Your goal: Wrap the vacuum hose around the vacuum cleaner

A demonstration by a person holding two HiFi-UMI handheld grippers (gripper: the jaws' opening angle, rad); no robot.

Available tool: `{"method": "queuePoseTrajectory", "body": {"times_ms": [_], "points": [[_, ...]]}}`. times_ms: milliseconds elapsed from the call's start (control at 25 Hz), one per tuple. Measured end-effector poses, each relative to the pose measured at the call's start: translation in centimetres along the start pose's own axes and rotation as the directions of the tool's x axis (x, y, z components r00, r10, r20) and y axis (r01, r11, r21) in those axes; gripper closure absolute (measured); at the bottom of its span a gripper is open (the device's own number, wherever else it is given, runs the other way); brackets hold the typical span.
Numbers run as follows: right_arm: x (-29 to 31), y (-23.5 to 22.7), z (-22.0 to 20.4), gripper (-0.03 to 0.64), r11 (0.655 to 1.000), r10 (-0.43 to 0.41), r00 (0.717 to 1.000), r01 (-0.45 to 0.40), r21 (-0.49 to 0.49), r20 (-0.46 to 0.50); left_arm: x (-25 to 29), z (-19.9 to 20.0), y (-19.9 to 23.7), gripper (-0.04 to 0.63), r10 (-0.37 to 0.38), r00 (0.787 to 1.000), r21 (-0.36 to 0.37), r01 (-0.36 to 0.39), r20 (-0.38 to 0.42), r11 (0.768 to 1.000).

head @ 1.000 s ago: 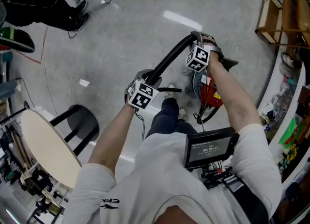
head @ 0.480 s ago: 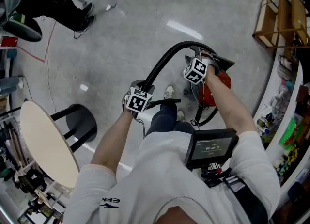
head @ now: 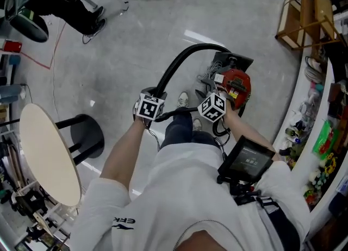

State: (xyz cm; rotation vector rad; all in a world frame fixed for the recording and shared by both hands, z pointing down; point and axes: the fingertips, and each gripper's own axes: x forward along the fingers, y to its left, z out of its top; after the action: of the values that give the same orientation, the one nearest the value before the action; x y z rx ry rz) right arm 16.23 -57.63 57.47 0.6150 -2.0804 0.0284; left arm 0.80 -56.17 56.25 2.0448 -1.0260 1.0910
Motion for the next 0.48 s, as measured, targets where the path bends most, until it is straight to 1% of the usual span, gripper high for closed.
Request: {"method": "queuePoseTrajectory", "body": {"times_ms": [160,240,320,480], "points": [[-2.7,7.1,0.4,0.425,0.995,0.096,0.994,-0.098,0.028,0.045,-1.1,-0.4,-2.7,0.422,0.002,1.0,-0.017,-0.002,0.02,1.0],[-3.9,10.5,0.4,0.425,0.986,0.148,0.987,-0.152,0.066,0.061,-1.5,-0.8,-4.2,0.42,-0.002,1.0,-0.026,0.003,0.009,1.0],[-4.8,13.7,0.7,0.425,0.976,0.189,0.979,-0.196,0.099,0.076,-1.7,-1.3,-5.4,0.42,-0.013,1.0,-0.048,0.012,-0.005,0.999],[-5.8,19.8,1.9,0.425,0.954,0.251,0.963,-0.263,0.143,0.1,-2.5,-2.7,-7.0,0.422,-0.032,0.999,-0.097,0.031,-0.006,0.995]]}}
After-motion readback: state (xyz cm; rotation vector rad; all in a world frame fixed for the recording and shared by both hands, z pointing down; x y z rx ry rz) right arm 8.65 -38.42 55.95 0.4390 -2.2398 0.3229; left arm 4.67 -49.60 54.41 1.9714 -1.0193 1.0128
